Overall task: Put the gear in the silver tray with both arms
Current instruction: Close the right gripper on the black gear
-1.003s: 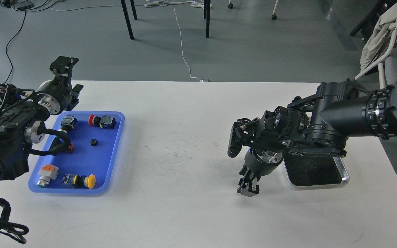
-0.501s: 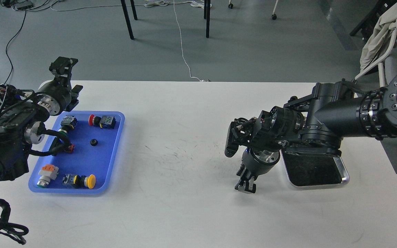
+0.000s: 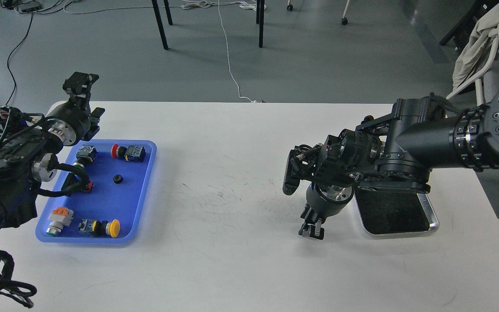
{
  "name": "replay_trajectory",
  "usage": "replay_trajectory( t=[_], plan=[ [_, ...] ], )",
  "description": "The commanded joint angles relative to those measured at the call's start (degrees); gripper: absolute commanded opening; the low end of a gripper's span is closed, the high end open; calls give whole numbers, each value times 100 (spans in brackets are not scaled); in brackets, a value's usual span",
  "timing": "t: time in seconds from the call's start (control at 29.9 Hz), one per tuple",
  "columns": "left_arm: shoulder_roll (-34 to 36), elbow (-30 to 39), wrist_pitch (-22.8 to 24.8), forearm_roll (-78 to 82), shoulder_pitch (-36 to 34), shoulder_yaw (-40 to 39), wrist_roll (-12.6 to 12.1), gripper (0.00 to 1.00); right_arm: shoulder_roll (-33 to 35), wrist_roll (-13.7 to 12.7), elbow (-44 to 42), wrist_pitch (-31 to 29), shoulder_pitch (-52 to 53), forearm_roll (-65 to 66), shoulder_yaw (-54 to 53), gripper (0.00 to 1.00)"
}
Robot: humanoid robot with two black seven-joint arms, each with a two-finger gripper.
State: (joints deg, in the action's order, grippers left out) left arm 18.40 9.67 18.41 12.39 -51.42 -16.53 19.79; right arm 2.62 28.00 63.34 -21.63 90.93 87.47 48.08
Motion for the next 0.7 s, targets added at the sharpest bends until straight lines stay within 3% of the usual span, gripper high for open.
replay_trajectory(
  t=[0.0, 0.33, 0.67],
  plan=[
    [-3, 0, -5, 1, 0, 0, -1, 97, 1, 0, 3, -34, 4, -2, 18, 43],
    [5, 0, 4, 1, 44, 0, -1, 97, -86, 0, 11, -52, -49, -2, 0, 42],
    [23, 0, 13, 1, 79, 0, -1, 97, -218, 0, -33, -52, -75, 16, 0, 34]
  ],
)
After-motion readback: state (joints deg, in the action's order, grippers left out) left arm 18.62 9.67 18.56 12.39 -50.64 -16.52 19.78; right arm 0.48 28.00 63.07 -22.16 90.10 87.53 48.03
